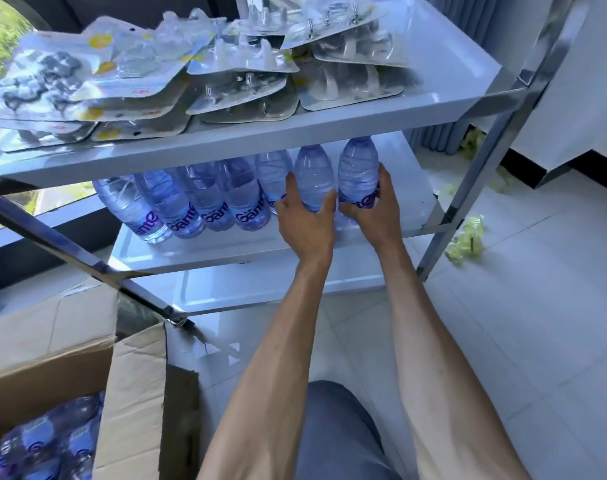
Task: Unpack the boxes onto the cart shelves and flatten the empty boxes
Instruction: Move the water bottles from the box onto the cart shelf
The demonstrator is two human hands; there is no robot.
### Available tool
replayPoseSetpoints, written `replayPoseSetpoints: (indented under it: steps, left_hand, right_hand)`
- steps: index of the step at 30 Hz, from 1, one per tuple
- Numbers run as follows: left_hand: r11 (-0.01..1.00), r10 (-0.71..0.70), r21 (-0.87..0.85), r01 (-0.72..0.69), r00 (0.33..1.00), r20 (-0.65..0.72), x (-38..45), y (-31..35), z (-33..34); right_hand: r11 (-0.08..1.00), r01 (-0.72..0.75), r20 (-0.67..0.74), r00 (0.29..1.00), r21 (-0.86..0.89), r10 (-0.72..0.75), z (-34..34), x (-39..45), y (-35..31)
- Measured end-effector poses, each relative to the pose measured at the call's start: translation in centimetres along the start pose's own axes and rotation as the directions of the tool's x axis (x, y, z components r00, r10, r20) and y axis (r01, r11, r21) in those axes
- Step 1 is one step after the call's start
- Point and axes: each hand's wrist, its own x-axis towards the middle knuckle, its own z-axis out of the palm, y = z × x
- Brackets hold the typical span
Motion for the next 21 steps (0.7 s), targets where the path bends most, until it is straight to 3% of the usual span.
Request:
replayPoseSetpoints:
  steps: [4,14,18,21]
  left_hand:
    - [0.993,0.003,-0.118,-0.008,0.999,-0.041,0.2,-0.3,0.0]
    - [0.988,0.016,-0.153,-0.016,1.0,-0.002,1.6,-0.9,0.7]
    - [0.998,0.055,-0.023,-0.056,0.997,-0.051,1.1,-2.0,0.2]
    - [0.987,-0.074,0.136,0.085,0.994,-0.079,1.1,-3.1,-0.3]
  right_hand:
    - [0.999,-0.029,-0.03,0.999,-0.018,0.029,0.6,-0.4,1.1]
    - [0.999,-0.01,0.013,1.0,-0.04,0.01,0.8,-0.3,1.6]
    - [0.999,-0.012,0.007,1.0,-0.051,0.013,1.2,-0.4,1.6]
    - [0.999,-0.01,0.02,1.0,-0.036,0.011,1.2,-0.5,2.0]
